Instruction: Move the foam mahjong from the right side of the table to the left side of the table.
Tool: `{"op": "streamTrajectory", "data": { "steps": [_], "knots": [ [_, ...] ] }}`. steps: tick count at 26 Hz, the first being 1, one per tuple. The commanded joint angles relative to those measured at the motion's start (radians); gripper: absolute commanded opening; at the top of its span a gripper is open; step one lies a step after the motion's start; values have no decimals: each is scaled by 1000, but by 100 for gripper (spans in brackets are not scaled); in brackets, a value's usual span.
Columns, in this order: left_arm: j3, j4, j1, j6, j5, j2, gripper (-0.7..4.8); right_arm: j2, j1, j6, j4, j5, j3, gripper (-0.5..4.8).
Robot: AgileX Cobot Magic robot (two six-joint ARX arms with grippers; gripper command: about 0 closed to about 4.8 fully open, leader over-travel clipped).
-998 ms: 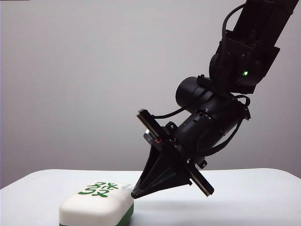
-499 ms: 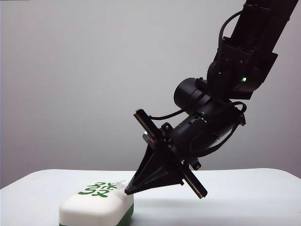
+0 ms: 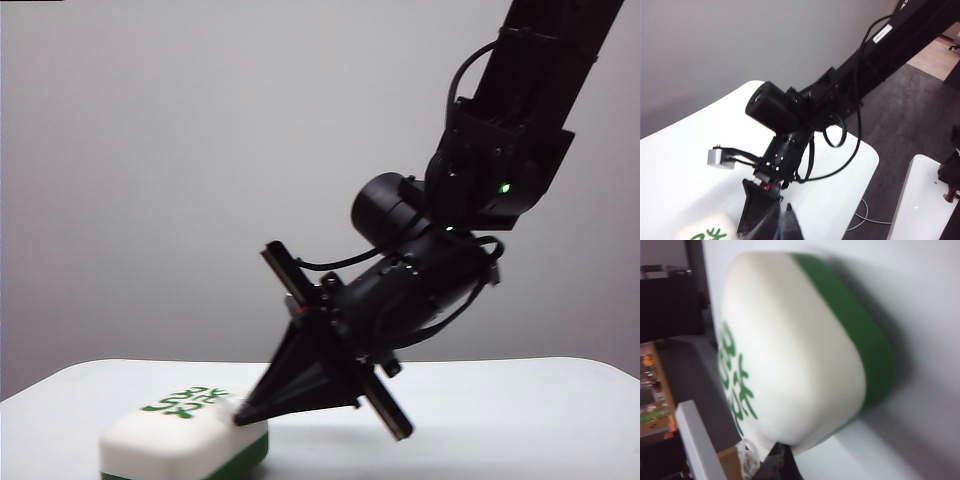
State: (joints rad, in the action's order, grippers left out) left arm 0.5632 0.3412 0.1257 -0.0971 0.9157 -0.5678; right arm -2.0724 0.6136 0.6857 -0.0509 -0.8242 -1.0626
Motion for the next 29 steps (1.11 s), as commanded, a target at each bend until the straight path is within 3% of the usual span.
{"op": "streamTrajectory", "data": {
  "steps": [1,9,14,21,29],
  "knots": [
    [5,-5,0,-8,5,2,-5,-37,10,42,-25,-13,-39,-5],
    [5,30,0,-9,9,2,-5,-82,19,55,5,-5,-167,-5],
    [5,55,0,-53,8,2,-5,-125,22,53,75,-8,-248,-5],
    [5,96,0,-53,8,2,-5,-146,30,4,72,37,-262,-5],
    [6,107,0,-80,5,2,-5,-90,14,-16,45,-5,-263,-5]
  ]
}}
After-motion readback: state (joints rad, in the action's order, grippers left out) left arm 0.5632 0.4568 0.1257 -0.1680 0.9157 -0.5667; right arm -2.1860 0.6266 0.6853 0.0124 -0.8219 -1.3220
